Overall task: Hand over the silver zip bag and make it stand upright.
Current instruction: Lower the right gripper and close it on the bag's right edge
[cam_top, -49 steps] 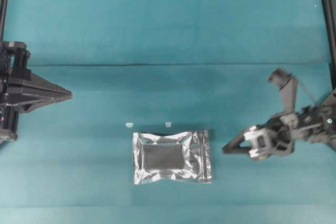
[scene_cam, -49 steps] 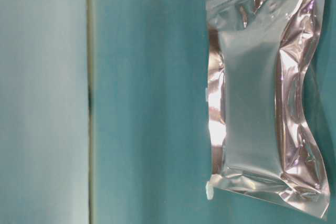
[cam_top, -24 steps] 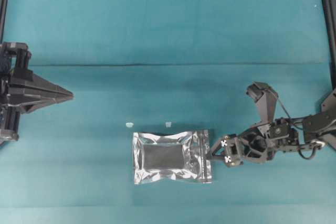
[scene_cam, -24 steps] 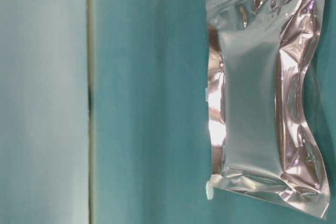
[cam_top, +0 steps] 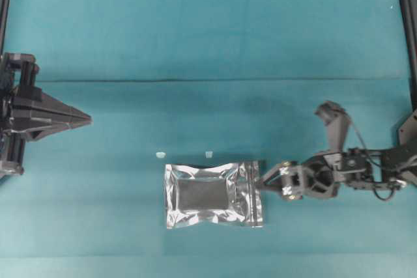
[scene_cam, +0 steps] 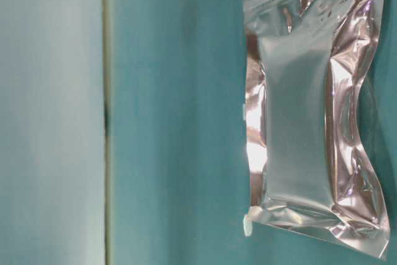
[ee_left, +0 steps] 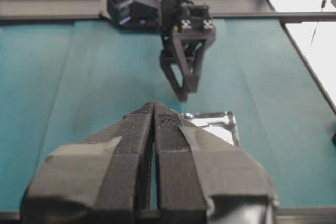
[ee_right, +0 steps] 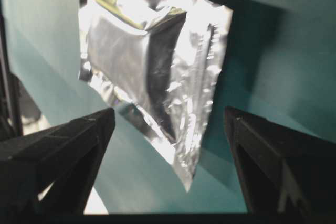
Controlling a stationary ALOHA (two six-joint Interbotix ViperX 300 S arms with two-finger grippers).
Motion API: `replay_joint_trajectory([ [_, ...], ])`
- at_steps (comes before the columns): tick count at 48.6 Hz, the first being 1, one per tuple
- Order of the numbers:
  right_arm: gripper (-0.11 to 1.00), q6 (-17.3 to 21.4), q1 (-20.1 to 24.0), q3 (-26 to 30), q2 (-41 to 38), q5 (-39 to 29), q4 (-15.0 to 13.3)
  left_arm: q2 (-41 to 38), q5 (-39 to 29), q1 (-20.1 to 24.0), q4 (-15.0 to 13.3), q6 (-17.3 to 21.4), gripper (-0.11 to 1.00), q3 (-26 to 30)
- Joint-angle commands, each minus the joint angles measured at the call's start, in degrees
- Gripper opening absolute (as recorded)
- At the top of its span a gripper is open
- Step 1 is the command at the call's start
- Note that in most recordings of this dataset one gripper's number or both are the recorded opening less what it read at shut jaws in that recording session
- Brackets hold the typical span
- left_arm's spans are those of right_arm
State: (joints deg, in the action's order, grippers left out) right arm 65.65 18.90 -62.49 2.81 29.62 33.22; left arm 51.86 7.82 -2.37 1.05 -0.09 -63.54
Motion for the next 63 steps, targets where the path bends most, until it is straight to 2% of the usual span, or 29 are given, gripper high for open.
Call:
replay_joint_trajectory([
  [1,0.92,0.53,1.32,-0.26,0.09,1.76,1.41,-0.18,0.35,0.00,0.09,-0.09,0.00,1.32],
  [11,0.92,0.97,3.87,0.35,-3.08,4.75,2.81,-0.35,0.35,0.26,0.09,-0.09,0.00,1.41],
  [22,0.92,4.83,6.06,0.70,-7.56,11.25,3.78,-0.18,0.35,0.44,0.09,-0.09,0.00,1.32],
  [39,0.92,5.27,6.15,2.37,-10.11,12.04,3.87,-0.35,0.35,0.53,0.09,-0.09,0.00,1.23],
  [51,0.92,5.27,5.98,5.36,-13.54,12.22,5.27,-0.35,0.35,0.53,0.09,0.00,0.00,1.23],
  [63,0.92,5.10,4.92,6.68,-14.94,13.10,5.45,-0.35,0.35,0.53,0.09,0.00,0.00,1.05],
])
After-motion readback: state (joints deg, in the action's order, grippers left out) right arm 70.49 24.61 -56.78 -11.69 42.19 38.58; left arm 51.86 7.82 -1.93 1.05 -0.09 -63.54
